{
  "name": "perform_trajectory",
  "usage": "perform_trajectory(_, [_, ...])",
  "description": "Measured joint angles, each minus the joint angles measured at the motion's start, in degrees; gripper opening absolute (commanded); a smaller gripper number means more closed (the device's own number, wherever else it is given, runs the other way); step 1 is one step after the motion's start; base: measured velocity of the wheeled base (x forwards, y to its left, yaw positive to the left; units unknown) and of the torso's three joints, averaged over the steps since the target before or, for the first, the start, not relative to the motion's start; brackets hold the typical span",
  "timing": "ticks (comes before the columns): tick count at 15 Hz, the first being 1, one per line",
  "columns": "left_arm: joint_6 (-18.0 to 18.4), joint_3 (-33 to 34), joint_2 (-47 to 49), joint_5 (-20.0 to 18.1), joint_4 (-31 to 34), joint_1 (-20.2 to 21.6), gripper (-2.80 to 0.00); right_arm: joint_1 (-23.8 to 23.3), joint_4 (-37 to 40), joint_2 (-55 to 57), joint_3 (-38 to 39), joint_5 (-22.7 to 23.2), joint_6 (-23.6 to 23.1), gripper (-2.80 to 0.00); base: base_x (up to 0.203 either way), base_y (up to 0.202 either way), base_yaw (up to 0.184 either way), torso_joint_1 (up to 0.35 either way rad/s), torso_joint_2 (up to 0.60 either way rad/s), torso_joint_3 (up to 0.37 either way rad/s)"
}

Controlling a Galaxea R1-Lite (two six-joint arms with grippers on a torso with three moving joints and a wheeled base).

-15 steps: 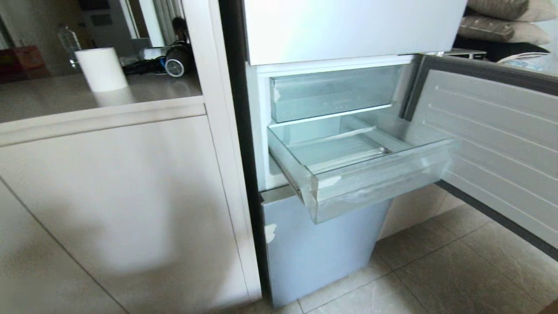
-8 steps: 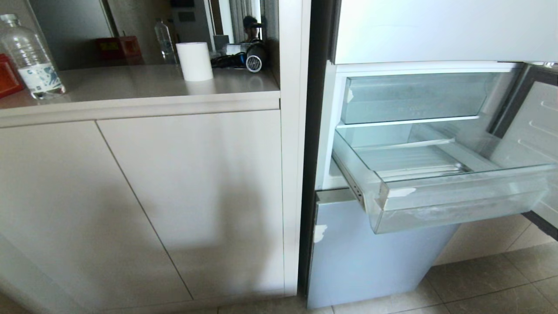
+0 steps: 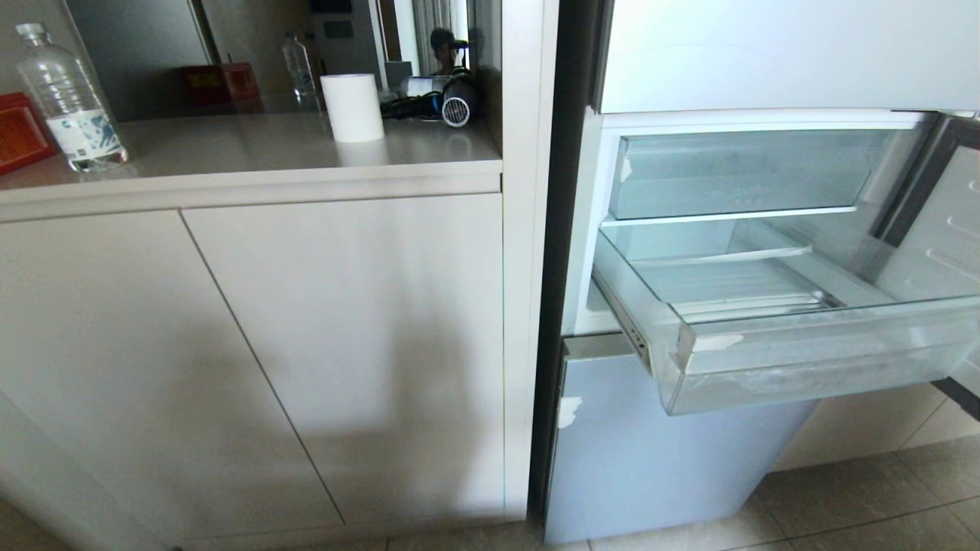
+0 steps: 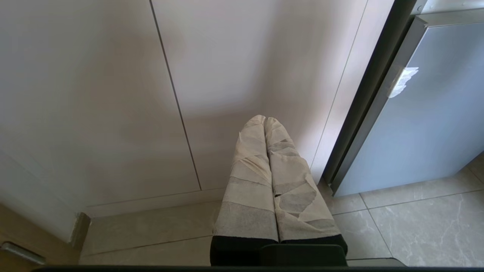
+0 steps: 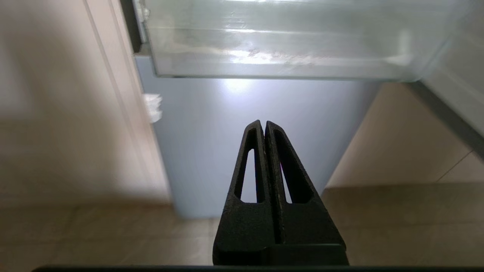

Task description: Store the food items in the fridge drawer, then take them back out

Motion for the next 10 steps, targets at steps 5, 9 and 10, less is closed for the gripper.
perform_trajectory(5, [0.0,0.0,0.0,0.0,0.0,0.02,-2.8,0.06,0.61,31.84,-14.0,4.8,5.48,-2.8,0.0,0.0,0.0,0.0,0.0,0.0])
perform_trajectory(9, [-0.02,0.0,0.0,0.0,0.0,0.02,-2.8,0.17,-1.1,57.65,-26.14,7.2,6.62,-2.8,0.0,0.0,0.0,0.0,0.0,0.0])
perform_trajectory(10, [-0.02,0.0,0.0,0.0,0.0,0.02,-2.8,0.2,-1.42,63.19,-29.12,7.58,6.77,-2.8,0.0,0.0,0.0,0.0,0.0,0.0])
